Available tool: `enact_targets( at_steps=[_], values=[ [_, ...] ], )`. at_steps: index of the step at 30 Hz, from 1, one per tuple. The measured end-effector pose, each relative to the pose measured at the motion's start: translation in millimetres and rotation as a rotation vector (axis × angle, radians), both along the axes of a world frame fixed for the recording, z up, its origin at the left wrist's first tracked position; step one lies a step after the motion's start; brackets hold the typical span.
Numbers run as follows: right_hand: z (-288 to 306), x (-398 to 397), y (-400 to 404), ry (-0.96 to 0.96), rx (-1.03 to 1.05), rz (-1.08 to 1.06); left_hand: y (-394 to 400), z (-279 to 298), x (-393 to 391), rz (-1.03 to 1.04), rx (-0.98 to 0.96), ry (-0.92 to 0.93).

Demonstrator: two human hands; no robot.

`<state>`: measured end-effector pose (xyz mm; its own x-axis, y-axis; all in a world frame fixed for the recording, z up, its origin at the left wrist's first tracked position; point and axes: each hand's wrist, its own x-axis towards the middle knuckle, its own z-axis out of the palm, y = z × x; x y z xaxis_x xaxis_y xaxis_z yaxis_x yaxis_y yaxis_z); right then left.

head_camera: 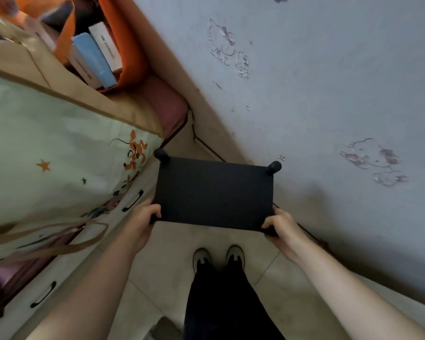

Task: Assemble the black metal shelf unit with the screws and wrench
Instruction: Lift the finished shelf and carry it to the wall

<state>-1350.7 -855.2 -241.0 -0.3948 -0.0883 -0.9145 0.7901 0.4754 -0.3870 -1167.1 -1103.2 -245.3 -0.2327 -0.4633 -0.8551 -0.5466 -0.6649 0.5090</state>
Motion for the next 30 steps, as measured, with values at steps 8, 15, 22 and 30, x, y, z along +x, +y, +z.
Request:
enact_targets(
  at_steps=[8, 15, 22, 30],
  values=[
    [-26.2, 6.9, -0.3, -0.074, -0.026, -0.090, -13.9, -28.0, -5.0, -0.054, 0.005, 0.003],
    [-37.5, 8.4, 6.1, -0.080, -0.039, -0.065, -15.1, -36.6, -6.9, -0.134, 0.021, -0.044],
    [-33.4, -0.7, 3.7, -0.080, 0.027, 0.160, -30.4, -34.2, -10.9, -0.297, -0.071, -0.181],
    [-21.6, -24.0, -23.6, -0.090, 0.018, 0.040, -36.0, -27.7, -40.7, -0.316, -0.062, -0.175]
  ],
)
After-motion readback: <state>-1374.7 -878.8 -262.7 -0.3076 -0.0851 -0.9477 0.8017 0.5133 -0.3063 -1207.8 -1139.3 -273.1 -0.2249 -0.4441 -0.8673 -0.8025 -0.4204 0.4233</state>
